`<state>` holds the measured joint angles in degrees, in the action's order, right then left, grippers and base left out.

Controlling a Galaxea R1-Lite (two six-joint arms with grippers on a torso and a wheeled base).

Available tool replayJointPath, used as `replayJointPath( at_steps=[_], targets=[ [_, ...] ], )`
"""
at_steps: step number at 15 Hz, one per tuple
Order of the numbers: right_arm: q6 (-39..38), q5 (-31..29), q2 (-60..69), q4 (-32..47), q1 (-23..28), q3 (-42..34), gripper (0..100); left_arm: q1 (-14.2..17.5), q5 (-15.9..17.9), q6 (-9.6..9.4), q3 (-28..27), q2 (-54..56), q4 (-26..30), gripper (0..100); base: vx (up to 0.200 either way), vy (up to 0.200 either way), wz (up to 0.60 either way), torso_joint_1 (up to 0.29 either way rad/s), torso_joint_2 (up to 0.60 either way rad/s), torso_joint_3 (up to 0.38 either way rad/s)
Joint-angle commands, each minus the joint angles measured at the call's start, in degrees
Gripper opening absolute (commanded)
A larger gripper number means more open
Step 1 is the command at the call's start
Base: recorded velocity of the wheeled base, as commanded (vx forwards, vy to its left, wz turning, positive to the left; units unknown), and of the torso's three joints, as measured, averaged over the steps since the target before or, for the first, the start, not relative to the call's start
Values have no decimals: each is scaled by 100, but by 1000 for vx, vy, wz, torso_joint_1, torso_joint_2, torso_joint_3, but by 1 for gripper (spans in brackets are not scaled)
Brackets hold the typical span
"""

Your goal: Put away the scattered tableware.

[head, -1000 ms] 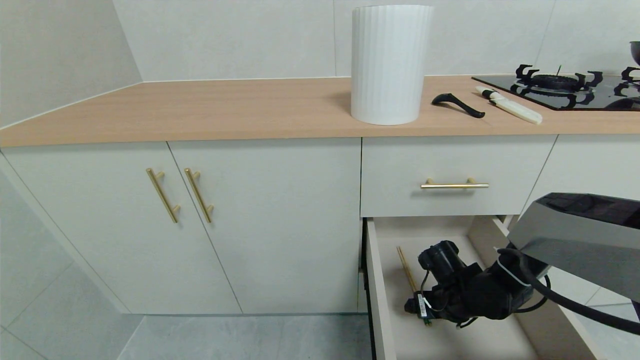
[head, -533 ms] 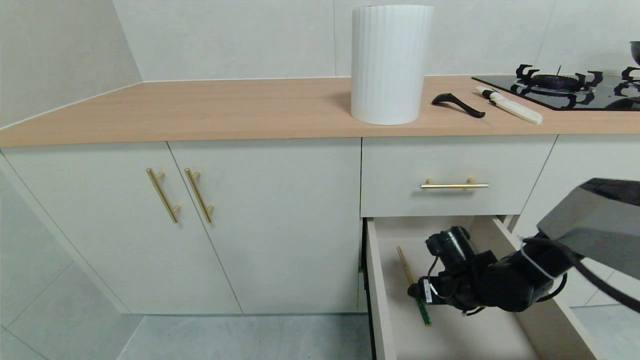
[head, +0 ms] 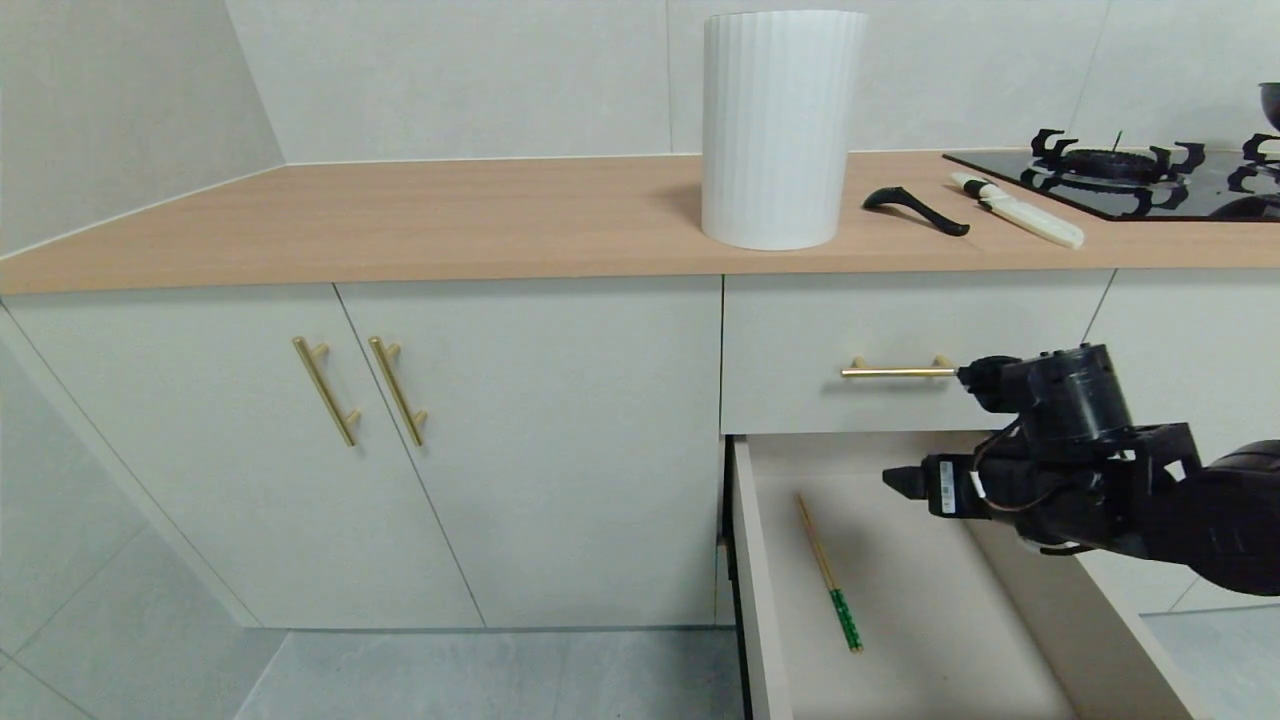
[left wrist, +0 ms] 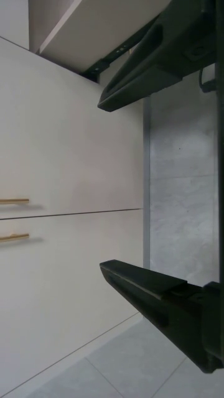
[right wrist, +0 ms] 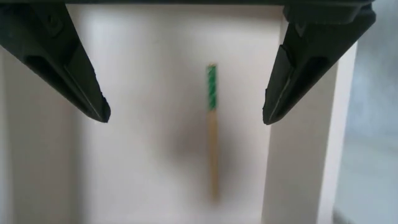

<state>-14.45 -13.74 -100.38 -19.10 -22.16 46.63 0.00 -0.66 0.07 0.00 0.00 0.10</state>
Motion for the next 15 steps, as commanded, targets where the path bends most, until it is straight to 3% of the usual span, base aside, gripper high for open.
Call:
replayJointPath(
  at_steps=[1, 13, 15],
  targets=[
    [126, -15, 554, -6, 160, -22, 100, 0, -4, 1, 0, 0, -1, 100, 0, 0, 0, 0, 0, 0],
    [302, -235, 686, -15, 221, -22, 100, 0, -4, 1, 0, 0, -1, 100, 0, 0, 0, 2, -6, -1],
    [302, -235, 686, -15, 221, -22, 100, 0, -4, 1, 0, 0, -1, 100, 0, 0, 0, 71, -293, -234]
  ],
)
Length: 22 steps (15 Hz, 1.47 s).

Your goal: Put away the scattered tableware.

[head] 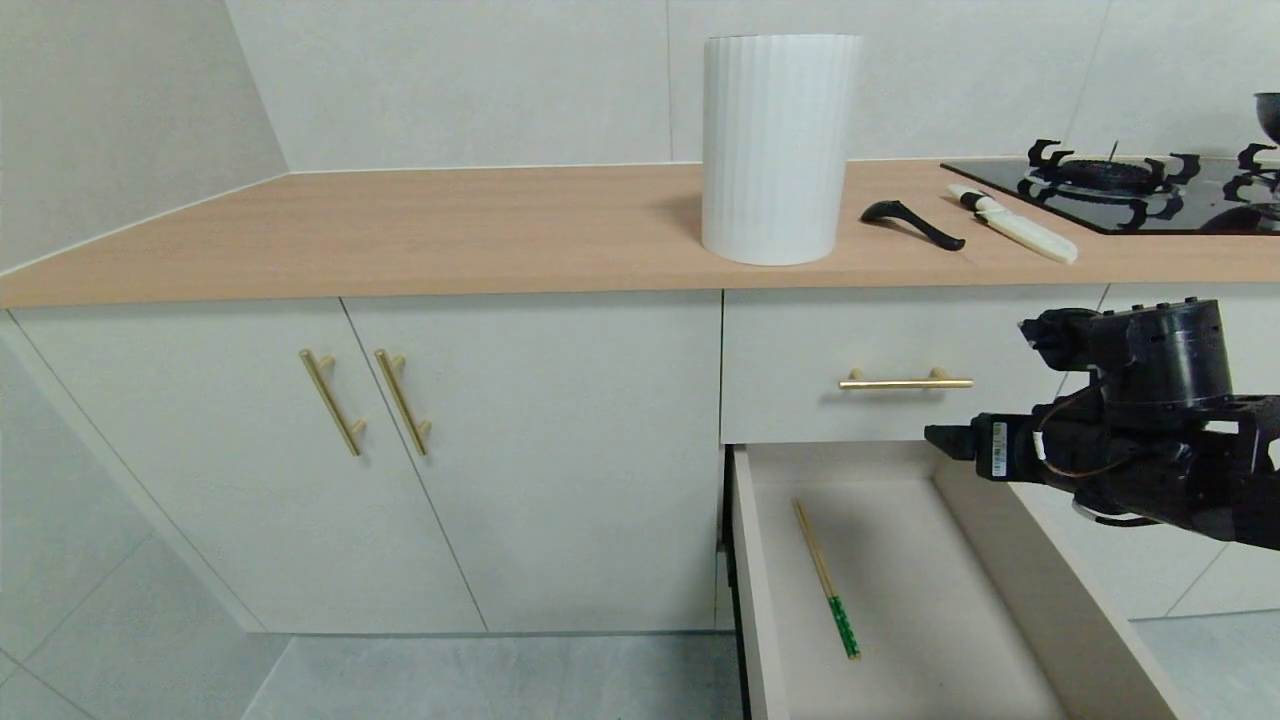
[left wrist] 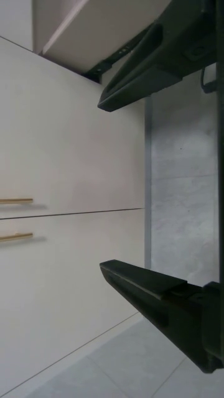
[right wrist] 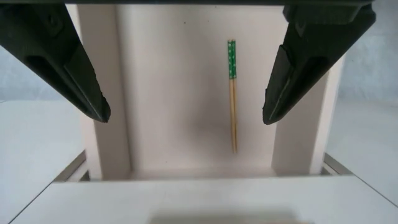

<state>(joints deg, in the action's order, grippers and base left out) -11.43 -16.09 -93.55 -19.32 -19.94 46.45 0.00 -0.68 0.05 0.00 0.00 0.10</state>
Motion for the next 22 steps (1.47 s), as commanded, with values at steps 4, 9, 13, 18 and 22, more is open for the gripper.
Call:
replayJointPath(
  at_steps=[4, 9, 13, 18, 22],
  targets=[
    [10, -8, 3, 7, -1, -13, 100, 0, -2, 4, 0, 0, -1, 100, 0, 0, 0, 115, -384, -304],
    [10, -8, 3, 7, 8, -13, 100, 0, -2, 4, 0, 0, -1, 100, 0, 0, 0, 157, -487, -299],
    [10, -8, 3, 7, -1, -22, 100, 0, -2, 4, 0, 0, -1, 100, 0, 0, 0, 184, -477, -284],
    [18, -8, 12, 7, -1, -22, 100, 0, -2, 4, 0, 0, -1, 100, 0, 0, 0, 208, -492, -289],
    [115, 1, 21, -19, 87, -4, 100, 0, -2, 4, 0, 0, -1, 100, 0, 0, 0, 218, -482, -271]
  ],
)
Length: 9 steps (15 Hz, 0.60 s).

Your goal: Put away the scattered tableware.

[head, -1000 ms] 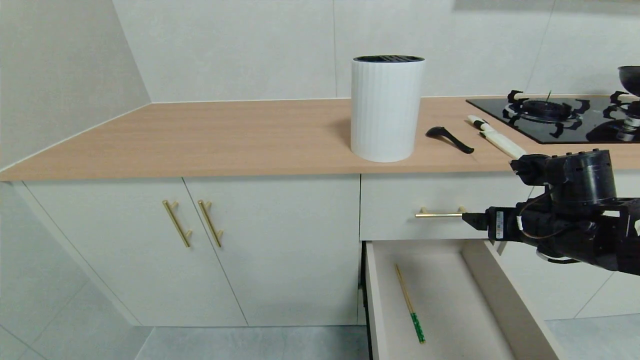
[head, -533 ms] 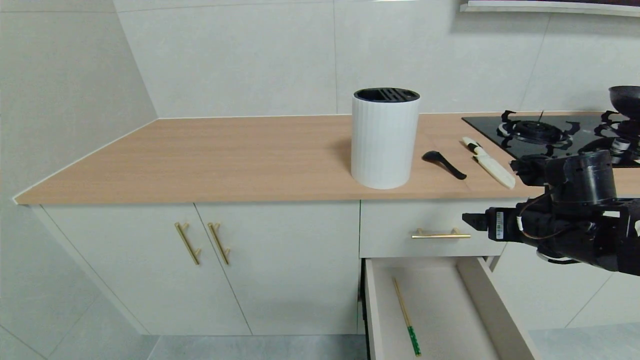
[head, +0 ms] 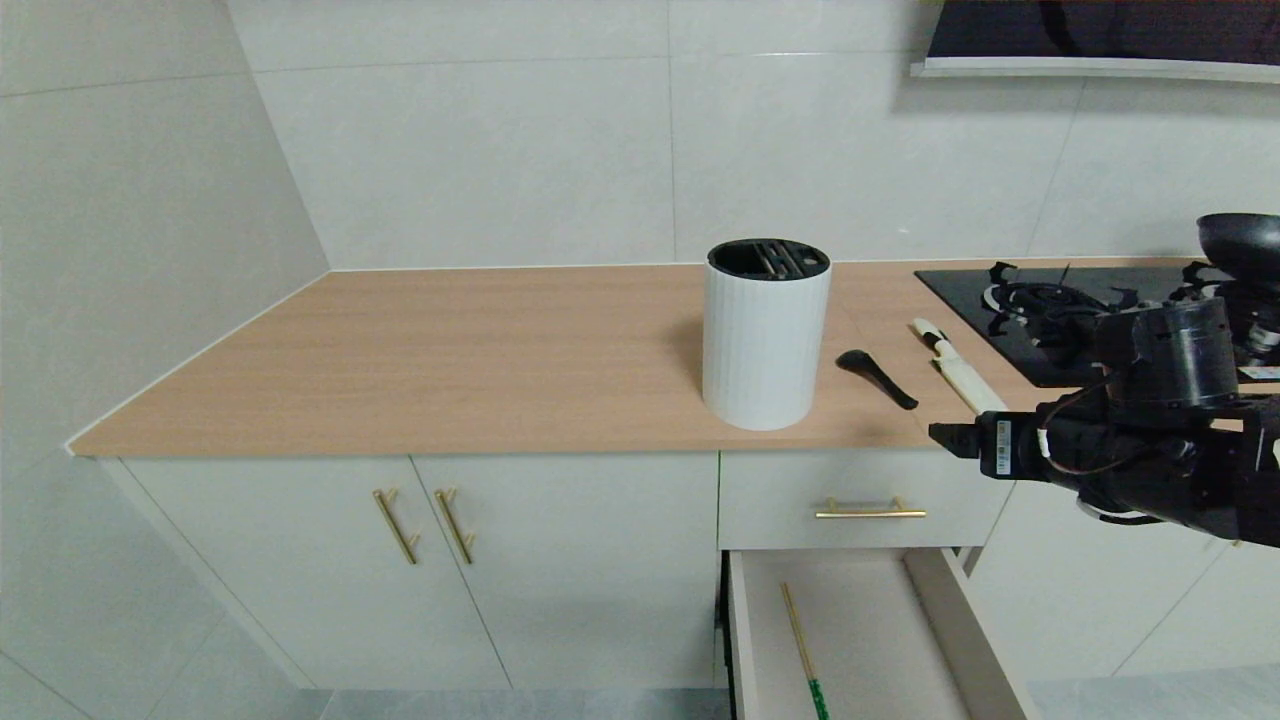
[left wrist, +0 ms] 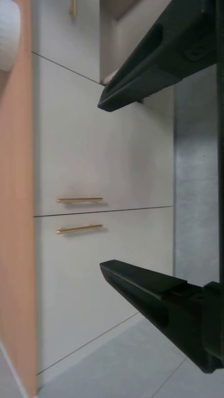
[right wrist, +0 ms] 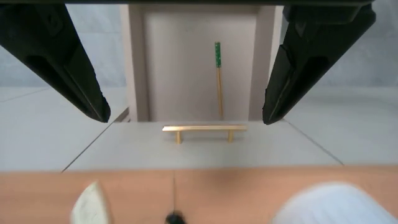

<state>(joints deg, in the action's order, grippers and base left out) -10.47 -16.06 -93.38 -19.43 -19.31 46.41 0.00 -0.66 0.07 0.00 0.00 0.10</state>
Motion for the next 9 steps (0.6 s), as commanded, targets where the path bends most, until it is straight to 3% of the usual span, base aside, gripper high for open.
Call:
replayJointPath(
  at_steps=[1, 5, 9],
  targets=[
    [116, 6, -22, -113, 103, 0, 100, 0, -4, 1, 0, 0, -1, 100, 0, 0, 0, 105, -222, -110],
    [590, 270, -602, -931, 577, 483, 100, 0, -4, 1, 0, 0, -1, 100, 0, 0, 0, 24, -47, -28],
    [915, 1272, -1754, -948, 1035, 1942, 100, 0, -4, 1, 0, 0, -1, 100, 0, 0, 0, 0, 0, 0]
  ],
)
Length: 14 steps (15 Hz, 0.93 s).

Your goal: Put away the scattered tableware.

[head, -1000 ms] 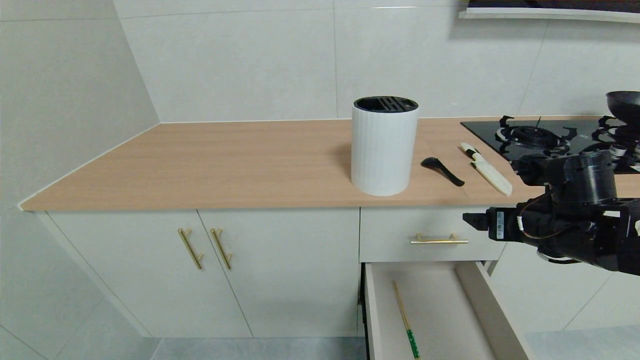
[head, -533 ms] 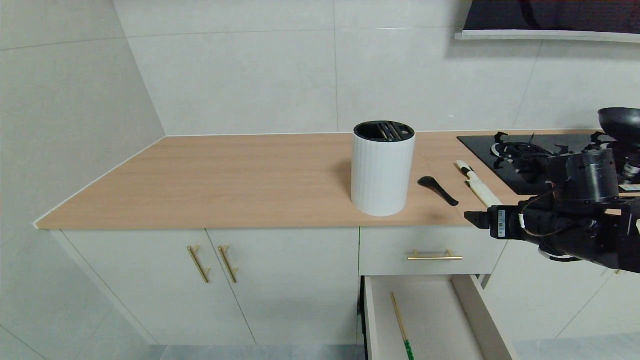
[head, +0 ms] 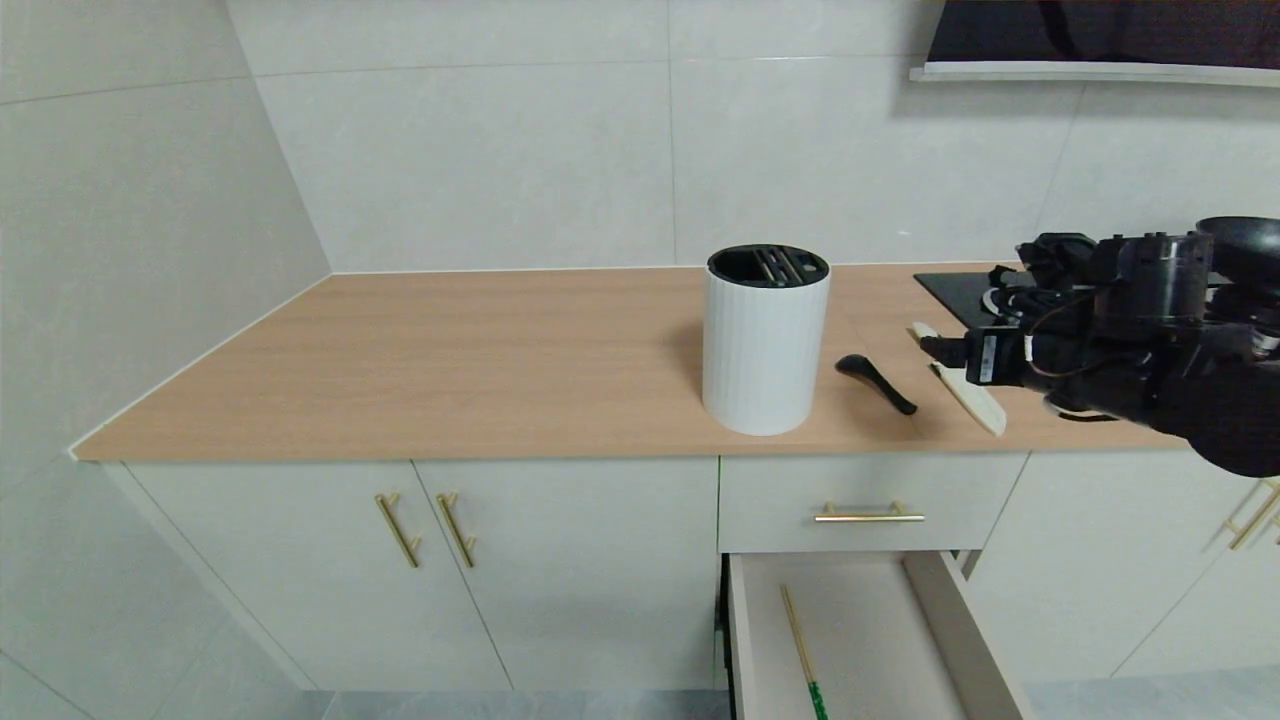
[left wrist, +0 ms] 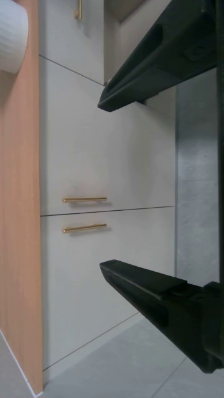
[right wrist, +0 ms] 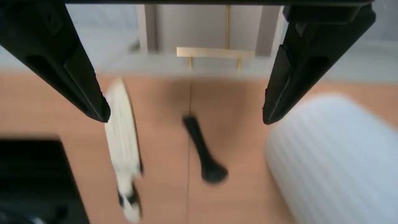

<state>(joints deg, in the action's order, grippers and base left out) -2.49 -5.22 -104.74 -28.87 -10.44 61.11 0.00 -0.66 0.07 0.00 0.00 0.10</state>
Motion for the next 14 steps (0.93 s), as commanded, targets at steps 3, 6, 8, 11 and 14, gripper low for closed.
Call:
replayJointPath(
  at_steps=[3, 6, 8, 11, 14],
  targets=[
    [398, 1313, -1207, -14, 332, 920, 100, 0, -4, 1, 0, 0, -1, 100, 0, 0, 0, 0, 0, 0],
    [424, 1814, -1488, -58, 481, 999, 100, 0, 4, 1, 0, 0, -1, 100, 0, 0, 0, 0, 0, 0],
    [539, 1893, -1620, -58, 481, 990, 100, 0, -4, 1, 0, 0, -1, 100, 0, 0, 0, 0, 0, 0],
    [662, 1902, -1848, -66, 463, 1008, 100, 0, -4, 1, 0, 0, -1, 100, 0, 0, 0, 0, 0, 0],
    [671, 1823, -2217, -339, 402, 1184, 100, 0, -4, 1, 0, 0, -1, 100, 0, 0, 0, 0, 0, 0]
  ],
)
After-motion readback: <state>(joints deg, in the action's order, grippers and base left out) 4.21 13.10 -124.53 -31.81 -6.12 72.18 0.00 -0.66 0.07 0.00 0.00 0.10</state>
